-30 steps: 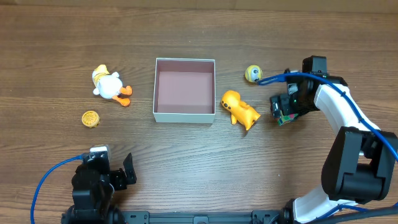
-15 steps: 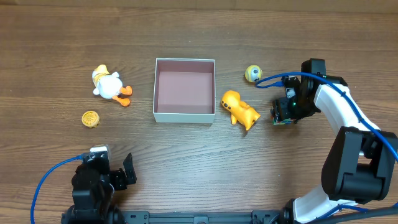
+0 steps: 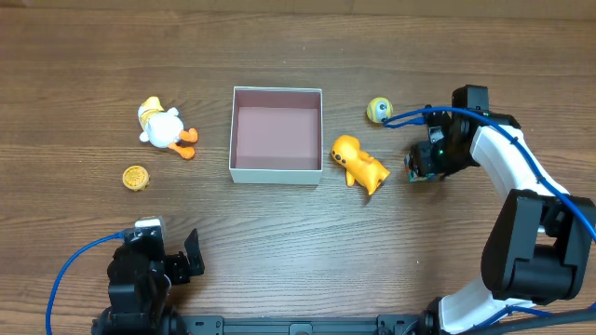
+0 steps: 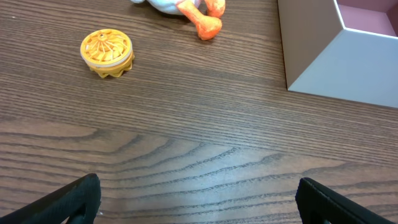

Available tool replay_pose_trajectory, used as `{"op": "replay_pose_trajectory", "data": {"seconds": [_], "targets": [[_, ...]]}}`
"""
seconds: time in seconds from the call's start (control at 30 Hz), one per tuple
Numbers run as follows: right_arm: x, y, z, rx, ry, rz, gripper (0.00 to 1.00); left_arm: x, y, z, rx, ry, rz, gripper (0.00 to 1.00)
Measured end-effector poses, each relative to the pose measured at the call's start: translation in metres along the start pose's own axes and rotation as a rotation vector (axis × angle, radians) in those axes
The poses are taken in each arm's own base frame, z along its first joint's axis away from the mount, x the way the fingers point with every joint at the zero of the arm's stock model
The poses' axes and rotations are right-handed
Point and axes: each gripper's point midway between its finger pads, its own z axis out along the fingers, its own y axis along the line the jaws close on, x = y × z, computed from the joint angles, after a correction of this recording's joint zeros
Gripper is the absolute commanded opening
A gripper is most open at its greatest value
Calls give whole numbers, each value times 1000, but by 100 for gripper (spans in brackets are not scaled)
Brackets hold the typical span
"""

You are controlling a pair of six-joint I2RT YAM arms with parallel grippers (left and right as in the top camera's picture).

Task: Pack container
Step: 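Lower the right gripper and grasp the Rubik's cube, then lift the cube and carry it over the box with the right gripper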

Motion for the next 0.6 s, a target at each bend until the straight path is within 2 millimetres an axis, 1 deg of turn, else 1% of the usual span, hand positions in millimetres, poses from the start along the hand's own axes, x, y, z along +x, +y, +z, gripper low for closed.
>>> {"op": "replay_pose_trajectory", "data": {"seconds": [0.1, 0.2, 0.27, 0.33, 0.4, 0.47, 0.57, 0.6], "targets": [[-8, -2, -5, 6, -20, 5, 44, 0, 0, 0, 0, 0, 0, 100], [-26, -6, -20, 19, -63, 4, 44, 0, 0, 0, 0, 0, 0, 100], [-43, -9, -36, 32, -105, 9, 43, 0, 0, 0, 0, 0, 0, 100], [-62, -13, -55, 45, -154, 27, 41, 0, 0, 0, 0, 0, 0, 100], [-76, -13, -72, 43, -193, 44, 38, 0, 0, 0, 0, 1, 0, 100], [-98, -12, -99, 30, -266, 65, 36, 0, 0, 0, 0, 0, 0, 100], [-117, -4, -128, -11, -335, 101, 36, 0, 0, 0, 0, 0, 0, 100], [-125, 2, -141, -35, -361, 113, 36, 0, 0, 0, 0, 0, 0, 100]]}}
